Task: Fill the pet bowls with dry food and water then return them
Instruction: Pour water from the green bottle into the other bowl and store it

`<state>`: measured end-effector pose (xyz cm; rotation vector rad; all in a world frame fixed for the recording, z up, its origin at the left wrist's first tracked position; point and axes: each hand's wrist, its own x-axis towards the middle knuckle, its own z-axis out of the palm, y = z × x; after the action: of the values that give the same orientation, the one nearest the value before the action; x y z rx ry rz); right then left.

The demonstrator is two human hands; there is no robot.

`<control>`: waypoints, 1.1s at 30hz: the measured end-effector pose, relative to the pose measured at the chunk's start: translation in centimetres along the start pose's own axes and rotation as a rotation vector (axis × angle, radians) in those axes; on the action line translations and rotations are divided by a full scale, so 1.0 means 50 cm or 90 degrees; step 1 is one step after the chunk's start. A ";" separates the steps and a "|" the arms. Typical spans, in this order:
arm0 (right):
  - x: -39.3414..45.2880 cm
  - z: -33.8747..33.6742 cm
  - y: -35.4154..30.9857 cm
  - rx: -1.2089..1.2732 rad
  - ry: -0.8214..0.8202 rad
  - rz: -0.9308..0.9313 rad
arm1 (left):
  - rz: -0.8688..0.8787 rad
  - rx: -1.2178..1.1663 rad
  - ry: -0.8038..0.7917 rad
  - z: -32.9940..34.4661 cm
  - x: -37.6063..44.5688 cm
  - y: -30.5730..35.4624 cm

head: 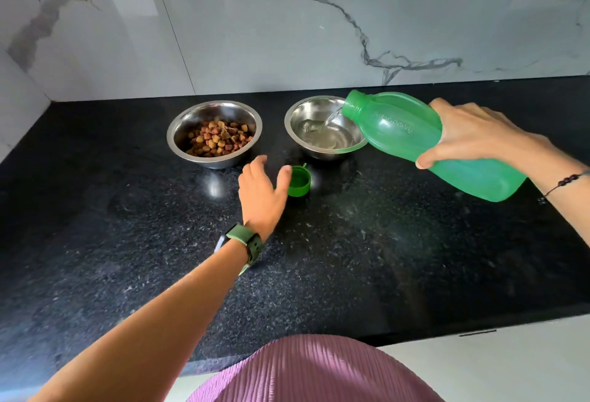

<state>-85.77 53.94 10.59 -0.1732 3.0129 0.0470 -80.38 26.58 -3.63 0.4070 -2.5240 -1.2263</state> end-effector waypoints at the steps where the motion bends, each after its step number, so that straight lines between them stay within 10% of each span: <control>1: 0.000 0.000 -0.001 0.000 -0.002 -0.001 | -0.019 -0.005 0.010 -0.003 -0.008 -0.015; 33: -0.013 0.015 -0.023 0.003 -0.040 0.004 | -0.036 -0.024 0.022 -0.007 -0.021 -0.060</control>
<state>-84.91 52.89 9.92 -0.1588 2.9508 0.0458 -78.90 24.93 -5.97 0.4889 -2.4723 -1.2741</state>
